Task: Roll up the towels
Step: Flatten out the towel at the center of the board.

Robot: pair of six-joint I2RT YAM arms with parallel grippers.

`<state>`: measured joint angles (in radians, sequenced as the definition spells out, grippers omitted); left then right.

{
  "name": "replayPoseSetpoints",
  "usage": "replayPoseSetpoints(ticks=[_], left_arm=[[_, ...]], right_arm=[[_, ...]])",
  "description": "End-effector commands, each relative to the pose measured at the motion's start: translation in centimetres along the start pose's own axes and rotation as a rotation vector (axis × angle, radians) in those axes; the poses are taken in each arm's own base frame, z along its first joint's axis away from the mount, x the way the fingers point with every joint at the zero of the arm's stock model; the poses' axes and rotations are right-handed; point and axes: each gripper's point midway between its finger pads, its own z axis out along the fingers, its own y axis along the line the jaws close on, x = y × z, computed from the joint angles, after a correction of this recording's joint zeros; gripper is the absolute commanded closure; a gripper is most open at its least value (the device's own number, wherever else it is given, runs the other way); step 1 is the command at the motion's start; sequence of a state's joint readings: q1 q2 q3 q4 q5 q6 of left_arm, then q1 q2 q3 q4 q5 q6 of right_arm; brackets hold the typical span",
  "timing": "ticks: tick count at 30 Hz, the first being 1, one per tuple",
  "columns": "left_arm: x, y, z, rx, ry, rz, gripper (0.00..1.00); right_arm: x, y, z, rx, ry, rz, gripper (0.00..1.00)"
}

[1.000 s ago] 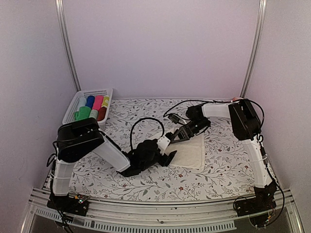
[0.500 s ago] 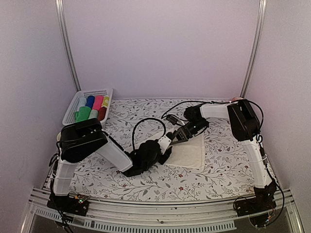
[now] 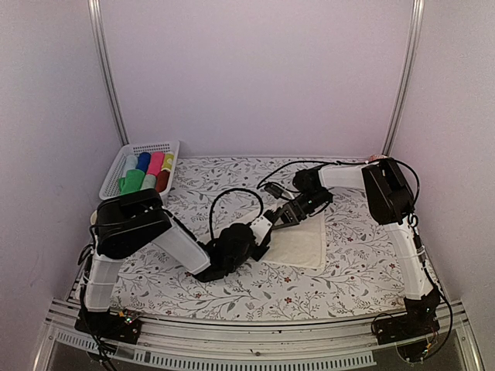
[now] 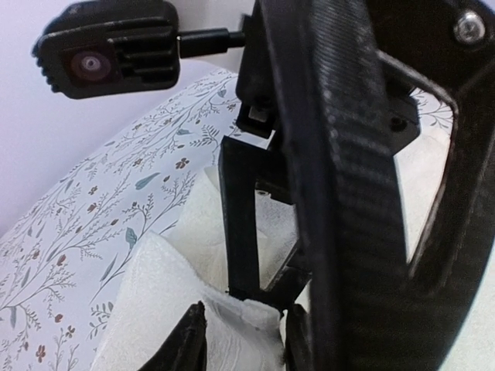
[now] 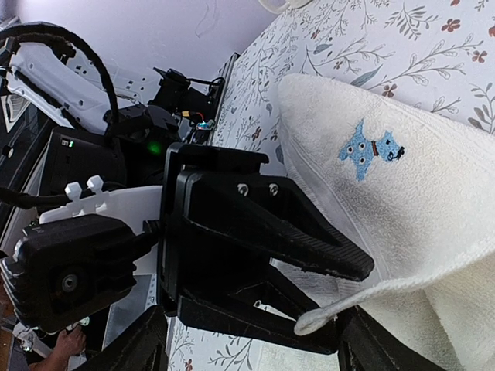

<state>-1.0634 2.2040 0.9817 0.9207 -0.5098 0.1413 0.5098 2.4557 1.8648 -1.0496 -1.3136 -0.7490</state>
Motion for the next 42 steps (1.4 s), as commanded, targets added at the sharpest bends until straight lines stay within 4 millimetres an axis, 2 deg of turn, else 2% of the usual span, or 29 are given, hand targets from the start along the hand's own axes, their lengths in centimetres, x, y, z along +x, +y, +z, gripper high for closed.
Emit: replayPoseSetpoints(ticks=[1,5,18,27,35,38,42], left_arm=[[-1.9,0.9,-0.7,-0.026,-0.05,-0.023,0.68],[-2.2,1.3,-0.8,-0.034,-0.059,-0.031,0.73],[-3.4,2.0,-1.1,-0.056,-0.083,-0.042,0.71],[-2.6,1.4,-0.2,-0.037,-0.054,-0.037,0.73],[-2.3,1.3,0.6,-0.037,-0.024,-0.036,0.86],[-1.8,1.2,0.8,-0.032,0.0,-0.043,0.87],[-1.0,1.2,0.9,-0.033,0.035,-0.052,1.0]], right_arm=[[-0.6,0.1,-0.1,0.01,0.0,-0.03,0.25],[-0.5,-0.1,-0.1,0.013,0.002,-0.028,0.25],[-0.1,-0.6,0.0,0.03,0.013,-0.016,0.25],[-0.2,-0.5,0.0,0.027,0.01,-0.02,0.25],[-0.3,-0.4,0.0,0.025,0.009,-0.023,0.25],[-0.3,-0.4,0.0,0.025,0.008,-0.023,0.24],[-0.2,-0.4,0.0,0.025,0.009,-0.022,0.24]])
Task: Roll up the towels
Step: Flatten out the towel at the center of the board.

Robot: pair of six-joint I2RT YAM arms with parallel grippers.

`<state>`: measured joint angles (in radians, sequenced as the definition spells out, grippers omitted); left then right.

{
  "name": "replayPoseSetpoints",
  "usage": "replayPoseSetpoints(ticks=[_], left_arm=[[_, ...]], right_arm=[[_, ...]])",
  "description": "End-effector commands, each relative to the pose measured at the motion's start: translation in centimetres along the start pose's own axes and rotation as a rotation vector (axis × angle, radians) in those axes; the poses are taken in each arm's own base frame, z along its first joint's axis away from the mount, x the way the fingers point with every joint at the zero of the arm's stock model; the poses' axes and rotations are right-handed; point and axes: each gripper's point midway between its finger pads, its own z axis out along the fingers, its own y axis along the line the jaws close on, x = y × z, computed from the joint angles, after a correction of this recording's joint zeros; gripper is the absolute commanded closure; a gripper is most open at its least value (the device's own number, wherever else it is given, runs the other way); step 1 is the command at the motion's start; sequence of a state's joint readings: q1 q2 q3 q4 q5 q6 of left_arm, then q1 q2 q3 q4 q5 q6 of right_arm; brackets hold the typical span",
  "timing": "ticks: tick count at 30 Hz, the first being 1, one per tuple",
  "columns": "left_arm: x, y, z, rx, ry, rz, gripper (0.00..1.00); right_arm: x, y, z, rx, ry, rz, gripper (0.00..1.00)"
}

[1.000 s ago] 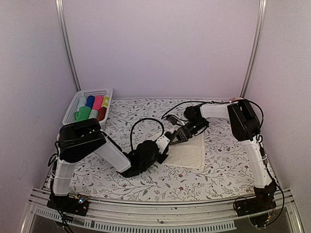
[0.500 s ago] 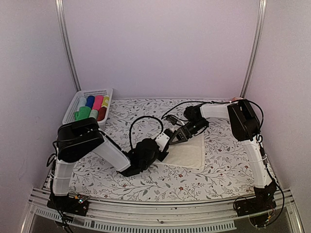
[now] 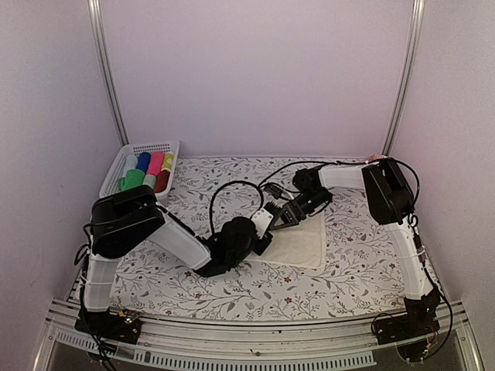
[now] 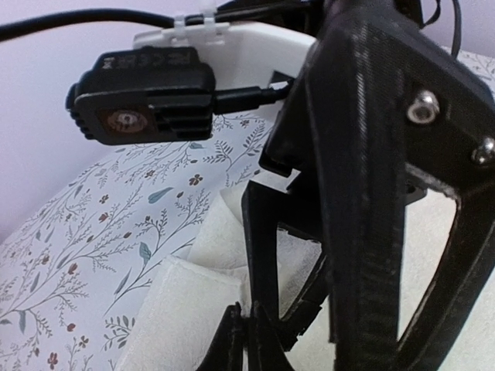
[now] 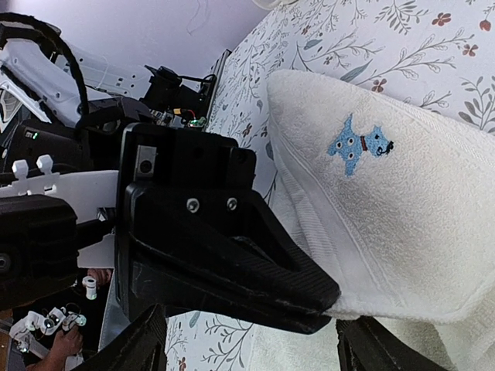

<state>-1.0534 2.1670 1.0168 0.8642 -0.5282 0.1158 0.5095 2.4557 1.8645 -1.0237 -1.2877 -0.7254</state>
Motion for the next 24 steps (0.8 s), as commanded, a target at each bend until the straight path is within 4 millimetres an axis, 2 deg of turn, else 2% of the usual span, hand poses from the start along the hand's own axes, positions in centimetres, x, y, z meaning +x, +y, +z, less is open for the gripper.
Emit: replayPoseSetpoints(ticks=[1,5,9,12,14,15,17,20,24], left_arm=[[1.0,0.2,0.5,-0.007,0.051,-0.021,1.0],[1.2,1.4,-0.1,-0.043,0.062,-0.062,1.0],[-0.2,3.5,-1.6,-0.059,0.015,-0.137,1.0],[-0.9,5.2,-3.0,-0.056,-0.008,-0.198,1.0],[-2.7,6.6,-4.1,-0.051,-0.051,-0.247,1.0],[-3.0,7.0,-4.4,-0.045,-0.06,-0.265,1.0],[-3.3,7.3,-4.9,-0.019,-0.073,-0.287,1.0],[-3.7,7.3,-5.5,0.03,-0.087,-0.325,1.0],[-4.0,7.6,-6.6,0.14,-0.103,-0.42,1.0]], right_arm=[[-0.3,0.2,0.0,0.001,-0.003,-0.023,0.24],[-0.5,0.5,-0.2,0.009,-0.001,-0.037,0.22],[-1.0,0.9,-1.6,0.04,-0.005,-0.065,0.16],[-1.2,1.0,-3.3,0.101,0.0,-0.1,0.13],[-1.6,1.4,-4.8,0.164,0.01,-0.139,0.12],[-1.6,1.3,-5.5,0.194,0.015,-0.155,0.11],[-1.4,1.1,-6.7,0.254,0.025,-0.171,0.1],[-0.6,-0.5,-8.5,0.394,0.087,-0.166,0.08],[-0.3,-1.9,-12.0,0.539,0.092,-0.145,0.08]])
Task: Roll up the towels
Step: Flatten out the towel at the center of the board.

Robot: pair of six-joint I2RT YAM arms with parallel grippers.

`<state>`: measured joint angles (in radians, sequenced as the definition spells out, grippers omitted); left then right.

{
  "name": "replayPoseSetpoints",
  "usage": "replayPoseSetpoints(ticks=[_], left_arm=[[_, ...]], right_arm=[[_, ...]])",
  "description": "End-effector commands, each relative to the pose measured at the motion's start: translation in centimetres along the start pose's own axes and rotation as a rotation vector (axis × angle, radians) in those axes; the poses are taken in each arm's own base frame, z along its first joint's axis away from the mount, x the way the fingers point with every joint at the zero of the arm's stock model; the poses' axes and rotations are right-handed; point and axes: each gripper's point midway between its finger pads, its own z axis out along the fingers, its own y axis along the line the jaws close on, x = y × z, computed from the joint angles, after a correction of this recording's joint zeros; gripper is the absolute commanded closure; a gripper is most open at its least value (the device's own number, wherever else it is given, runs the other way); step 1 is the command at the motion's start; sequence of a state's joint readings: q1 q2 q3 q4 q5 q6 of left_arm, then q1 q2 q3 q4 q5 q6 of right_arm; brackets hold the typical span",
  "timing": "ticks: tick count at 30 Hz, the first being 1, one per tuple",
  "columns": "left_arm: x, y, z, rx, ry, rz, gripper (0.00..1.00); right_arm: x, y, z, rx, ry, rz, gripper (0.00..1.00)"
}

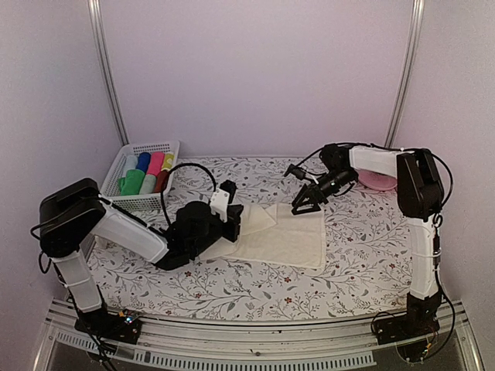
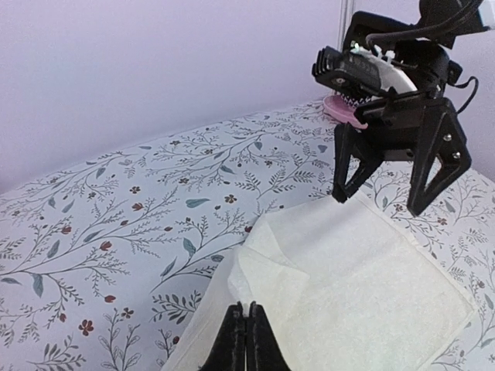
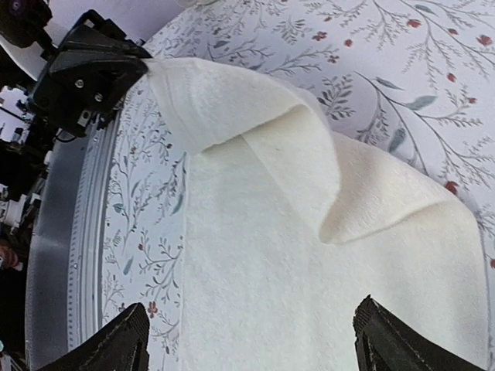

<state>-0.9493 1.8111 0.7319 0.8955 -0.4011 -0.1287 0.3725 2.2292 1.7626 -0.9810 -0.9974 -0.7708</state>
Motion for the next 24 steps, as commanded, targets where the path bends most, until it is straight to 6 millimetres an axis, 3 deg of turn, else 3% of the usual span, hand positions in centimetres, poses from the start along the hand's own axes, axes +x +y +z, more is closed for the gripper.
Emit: replayPoseSetpoints(ticks=[1,5,15,24], left_arm=[[-0.4,0.2,-1.2,0.137,-0.002,-0.144,1.0],[-0.3,0.7,-2.3,0.237,0.009,-0.255,1.0],[0.1,1.4,-3.3,0.336,0.043,-0.404,1.0],[-0.7,1.3,-4.4,0.374,0.045,-0.415,1.0]], right_arm=[[1.1,-3.5,-3.0,0.222,0.063,0.012,0.08],[2.6,-6.3,-5.3,0.37,0.104,0.064,0.08],[5.5,-10.6,-8.6,0.552,0.147,0.169,0.08],[6.6,-12.8,-8.8,0.616,0.163,0.216,0.11]])
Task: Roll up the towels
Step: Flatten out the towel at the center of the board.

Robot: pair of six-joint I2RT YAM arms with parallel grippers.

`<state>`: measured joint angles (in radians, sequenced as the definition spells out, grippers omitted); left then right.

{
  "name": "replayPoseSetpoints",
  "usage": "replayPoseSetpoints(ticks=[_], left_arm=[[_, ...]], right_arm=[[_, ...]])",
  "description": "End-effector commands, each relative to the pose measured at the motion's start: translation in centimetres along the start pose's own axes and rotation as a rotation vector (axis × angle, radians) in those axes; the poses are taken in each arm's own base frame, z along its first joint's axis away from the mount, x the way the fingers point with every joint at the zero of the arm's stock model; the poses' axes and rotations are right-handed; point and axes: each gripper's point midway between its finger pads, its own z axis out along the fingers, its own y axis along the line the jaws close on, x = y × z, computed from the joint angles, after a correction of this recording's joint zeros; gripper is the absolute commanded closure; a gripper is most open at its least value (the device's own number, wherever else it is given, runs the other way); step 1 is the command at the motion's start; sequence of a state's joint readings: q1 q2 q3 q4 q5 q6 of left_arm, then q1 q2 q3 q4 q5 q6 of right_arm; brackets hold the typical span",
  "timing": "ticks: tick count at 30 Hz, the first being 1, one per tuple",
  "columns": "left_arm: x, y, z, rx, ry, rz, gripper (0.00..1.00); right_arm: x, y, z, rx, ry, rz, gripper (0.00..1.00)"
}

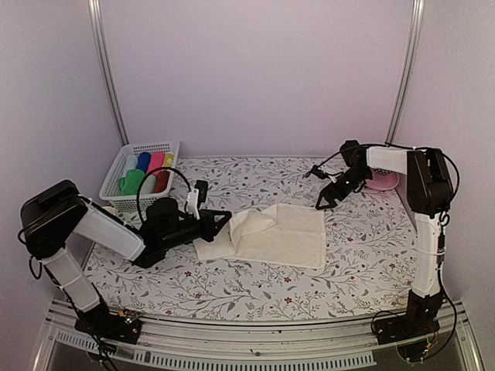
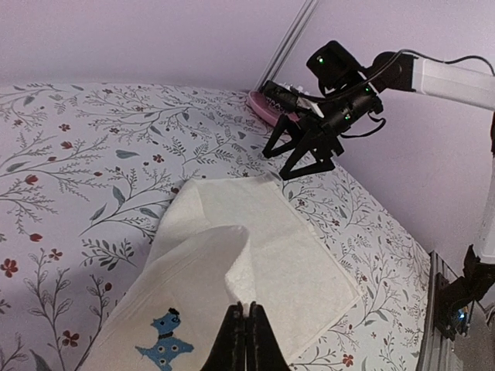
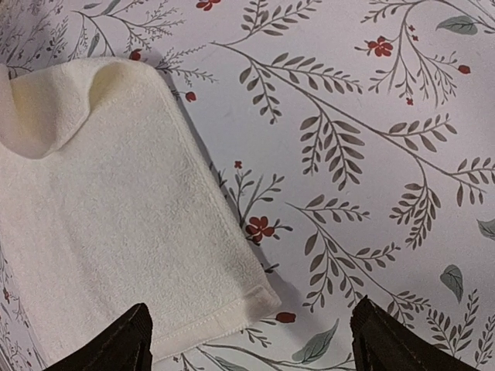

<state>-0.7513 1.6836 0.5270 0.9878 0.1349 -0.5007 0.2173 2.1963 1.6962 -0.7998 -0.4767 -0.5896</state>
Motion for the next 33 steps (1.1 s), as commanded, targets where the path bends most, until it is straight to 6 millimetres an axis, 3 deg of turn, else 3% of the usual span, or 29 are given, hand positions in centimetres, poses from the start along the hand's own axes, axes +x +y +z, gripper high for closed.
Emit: replayPoseSetpoints(ticks=[1,10,19,33], left_arm=[[-1.6,-1.1,-0.8,0.049,-0.03,-0.001,1.0],[-2.0,-0.9,-1.2,0.018,-0.025,0.022,1.0],[-2.0,-0.7,-1.0,0.0,-0.018,0.03,1.0],[-2.6,0.4,-1.5,-0.086,-0.017,0.081,1.0]], right_arm=[[0.0,-1.5,0.7,0.048,0.004,0.037,0.12],[0.9,-1.5,2.3,0.014,0.03,0.073,0.25],[1.6,-1.3,3.2,-0.024,0.06,0.092,0.53],[2.2,0.5,2.9,-0.115,0.082,0.07,0.66]])
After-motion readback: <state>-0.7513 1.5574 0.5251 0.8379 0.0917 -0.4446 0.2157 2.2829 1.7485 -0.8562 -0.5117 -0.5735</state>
